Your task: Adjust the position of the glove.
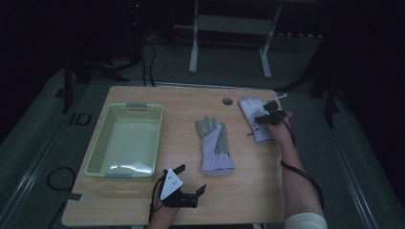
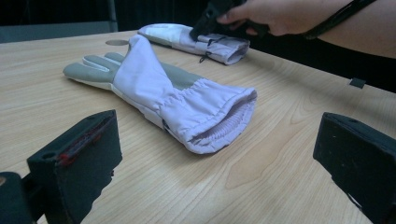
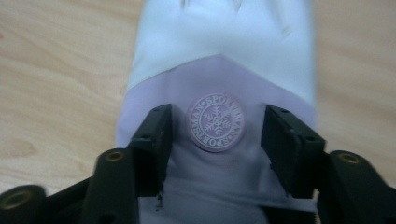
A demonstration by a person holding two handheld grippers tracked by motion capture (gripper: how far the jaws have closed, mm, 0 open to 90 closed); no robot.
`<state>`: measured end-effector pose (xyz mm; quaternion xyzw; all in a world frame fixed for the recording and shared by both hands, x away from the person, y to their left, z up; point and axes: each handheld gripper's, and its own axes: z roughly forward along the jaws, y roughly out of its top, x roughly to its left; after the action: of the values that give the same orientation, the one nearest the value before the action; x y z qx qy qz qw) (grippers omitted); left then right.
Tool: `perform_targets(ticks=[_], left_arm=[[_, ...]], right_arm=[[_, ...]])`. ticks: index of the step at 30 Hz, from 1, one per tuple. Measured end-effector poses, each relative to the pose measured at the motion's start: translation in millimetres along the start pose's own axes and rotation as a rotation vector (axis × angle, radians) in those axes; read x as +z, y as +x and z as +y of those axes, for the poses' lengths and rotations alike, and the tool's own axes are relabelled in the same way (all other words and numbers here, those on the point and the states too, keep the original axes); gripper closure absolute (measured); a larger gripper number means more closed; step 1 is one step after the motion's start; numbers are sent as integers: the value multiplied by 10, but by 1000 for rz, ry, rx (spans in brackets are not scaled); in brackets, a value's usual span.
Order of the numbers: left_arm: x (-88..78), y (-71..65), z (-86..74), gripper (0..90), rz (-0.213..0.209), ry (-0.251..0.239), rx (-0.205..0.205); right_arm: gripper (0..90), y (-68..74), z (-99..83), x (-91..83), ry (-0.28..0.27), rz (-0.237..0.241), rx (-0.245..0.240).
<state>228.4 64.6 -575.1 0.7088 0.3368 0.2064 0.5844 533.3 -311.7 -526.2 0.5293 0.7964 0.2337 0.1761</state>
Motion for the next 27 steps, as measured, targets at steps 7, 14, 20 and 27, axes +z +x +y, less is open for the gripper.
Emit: perform_targets(ticks=[7, 14, 20, 27], left_arm=[[0, 8, 0, 11, 3, -1, -7], [-1, 8, 0, 11, 1, -2, -9], [0, 11, 0, 11, 0, -1, -11], [4, 8, 3, 11, 2, 6, -7]], right_arm=[[664, -94, -30, -4, 7, 92, 87], [789, -24, 45, -221, -6, 30, 125], [798, -24, 44, -670, -87, 39, 145], [798, 113, -184, -1071, -150, 100, 154]])
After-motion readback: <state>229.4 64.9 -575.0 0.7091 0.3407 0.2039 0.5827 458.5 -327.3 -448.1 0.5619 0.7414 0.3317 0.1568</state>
